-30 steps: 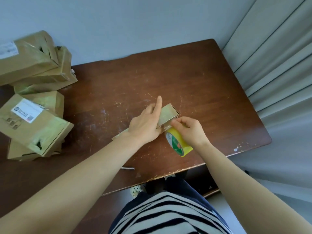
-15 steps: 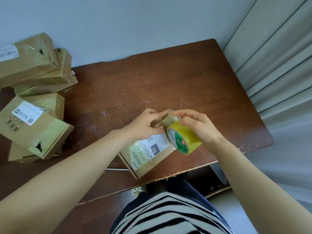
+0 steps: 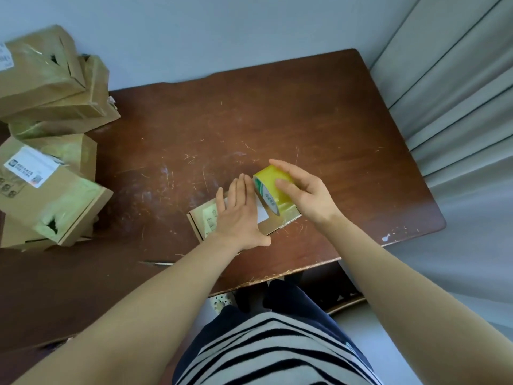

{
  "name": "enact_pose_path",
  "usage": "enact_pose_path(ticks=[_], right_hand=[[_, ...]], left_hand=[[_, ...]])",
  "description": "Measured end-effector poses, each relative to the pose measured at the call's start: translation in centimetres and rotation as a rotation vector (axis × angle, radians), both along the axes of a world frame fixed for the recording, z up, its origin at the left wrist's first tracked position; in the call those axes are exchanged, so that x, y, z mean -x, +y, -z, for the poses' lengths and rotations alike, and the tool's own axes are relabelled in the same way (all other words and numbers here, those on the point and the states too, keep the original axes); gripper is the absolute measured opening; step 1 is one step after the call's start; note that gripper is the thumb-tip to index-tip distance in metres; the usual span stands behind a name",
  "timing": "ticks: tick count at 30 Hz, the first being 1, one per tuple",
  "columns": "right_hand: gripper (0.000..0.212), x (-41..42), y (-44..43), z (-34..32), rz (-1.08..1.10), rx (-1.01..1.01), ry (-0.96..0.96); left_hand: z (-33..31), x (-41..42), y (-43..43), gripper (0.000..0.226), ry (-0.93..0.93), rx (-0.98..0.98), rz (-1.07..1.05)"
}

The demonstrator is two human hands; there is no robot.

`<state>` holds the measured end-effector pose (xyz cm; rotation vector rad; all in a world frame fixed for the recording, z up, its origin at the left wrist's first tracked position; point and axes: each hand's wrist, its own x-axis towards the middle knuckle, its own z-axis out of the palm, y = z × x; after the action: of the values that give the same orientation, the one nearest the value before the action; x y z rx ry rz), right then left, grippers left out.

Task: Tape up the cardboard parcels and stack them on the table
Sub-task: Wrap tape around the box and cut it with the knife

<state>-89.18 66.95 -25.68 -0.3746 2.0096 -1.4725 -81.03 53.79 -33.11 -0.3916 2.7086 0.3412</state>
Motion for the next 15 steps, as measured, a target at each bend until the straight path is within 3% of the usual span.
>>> enact_pose_path(ticks=[2, 4, 10, 15], right_hand=[[0.032, -0.9, 2.0, 0.1, 0.003, -0.056, 0.115], [0.023, -2.6, 4.5, 1.0, 0.020, -0.238, 0.205], [0.020, -5.0, 5.4, 2.9, -0.036, -0.689, 0.242], [0.015, -3.7, 4.3, 3.7, -0.034, -0.774, 0.191]], left_hand=[[0.2, -0.1, 0.1, 0.147, 0.006, -0.011, -0.015], [0.2, -0.1, 0.2, 0.149, -0.004, -0.016, -0.006], [0.4, -0.3, 0.5, 0.149, 0.007, -0.009, 0.044], [0.0, 0.1, 0.2, 0.153, -0.071, 0.014, 0.075]])
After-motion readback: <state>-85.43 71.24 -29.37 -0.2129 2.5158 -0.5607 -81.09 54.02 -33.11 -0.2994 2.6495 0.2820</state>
